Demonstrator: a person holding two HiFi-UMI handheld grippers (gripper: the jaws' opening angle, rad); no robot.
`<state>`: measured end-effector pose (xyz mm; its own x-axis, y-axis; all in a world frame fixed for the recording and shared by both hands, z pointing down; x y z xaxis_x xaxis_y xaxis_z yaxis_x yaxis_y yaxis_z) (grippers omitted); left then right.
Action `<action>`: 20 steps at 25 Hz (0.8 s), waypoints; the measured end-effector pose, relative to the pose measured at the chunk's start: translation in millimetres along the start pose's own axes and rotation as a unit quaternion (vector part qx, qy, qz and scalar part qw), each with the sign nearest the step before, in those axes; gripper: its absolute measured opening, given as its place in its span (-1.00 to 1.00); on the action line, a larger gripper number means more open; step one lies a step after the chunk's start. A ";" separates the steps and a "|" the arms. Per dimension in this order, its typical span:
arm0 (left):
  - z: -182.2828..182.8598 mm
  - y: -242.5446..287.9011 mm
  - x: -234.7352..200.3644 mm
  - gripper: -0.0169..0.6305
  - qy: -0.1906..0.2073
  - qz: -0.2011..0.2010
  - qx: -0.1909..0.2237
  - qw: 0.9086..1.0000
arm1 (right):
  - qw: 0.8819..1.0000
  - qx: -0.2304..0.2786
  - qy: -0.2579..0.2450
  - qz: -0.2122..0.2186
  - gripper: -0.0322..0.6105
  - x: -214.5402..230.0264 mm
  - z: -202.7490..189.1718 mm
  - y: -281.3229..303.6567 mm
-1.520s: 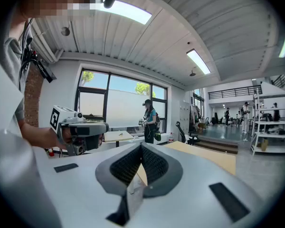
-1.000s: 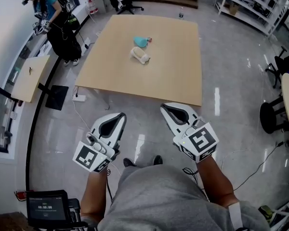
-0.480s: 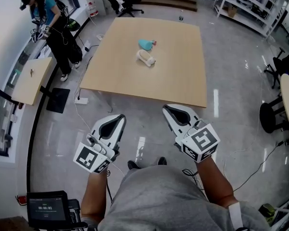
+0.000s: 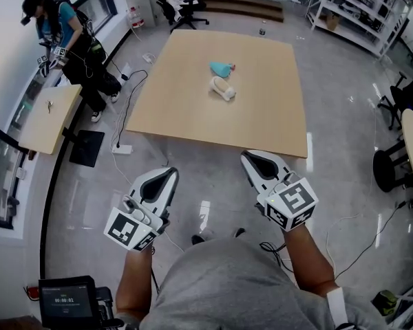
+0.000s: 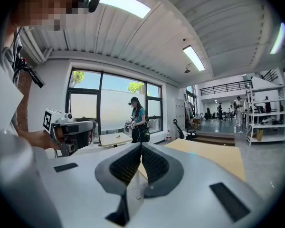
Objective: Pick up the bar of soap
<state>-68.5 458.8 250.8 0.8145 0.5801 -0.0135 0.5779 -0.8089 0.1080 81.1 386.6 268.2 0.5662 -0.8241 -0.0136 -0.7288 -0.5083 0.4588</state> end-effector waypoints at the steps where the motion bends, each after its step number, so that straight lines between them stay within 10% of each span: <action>1: -5.8 -3.3 -10.0 -0.93 -0.002 0.000 0.000 1.000 | 1.000 -0.001 0.002 -0.003 -0.88 -1.9 -0.2 9.9; 20: -15.0 86.1 -48.6 -0.93 -0.023 -0.014 -0.035 0.999 | 1.000 -0.016 0.011 0.024 -0.88 75.8 13.9 64.0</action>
<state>-59.0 362.4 275.6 0.7998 0.5970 -0.0622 0.5976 -0.7824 0.1755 72.1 288.1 284.2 0.5400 -0.8412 0.0274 -0.7421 -0.4604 0.4871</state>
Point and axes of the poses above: the fingertips, and each gripper's own axes: y forward along the fingers, x to its right, z out of its top, the point moved 1 cm from there along -y, backward along the fingers, and after that the axes turned 15 degrees about -x, right-handed, at the moved point
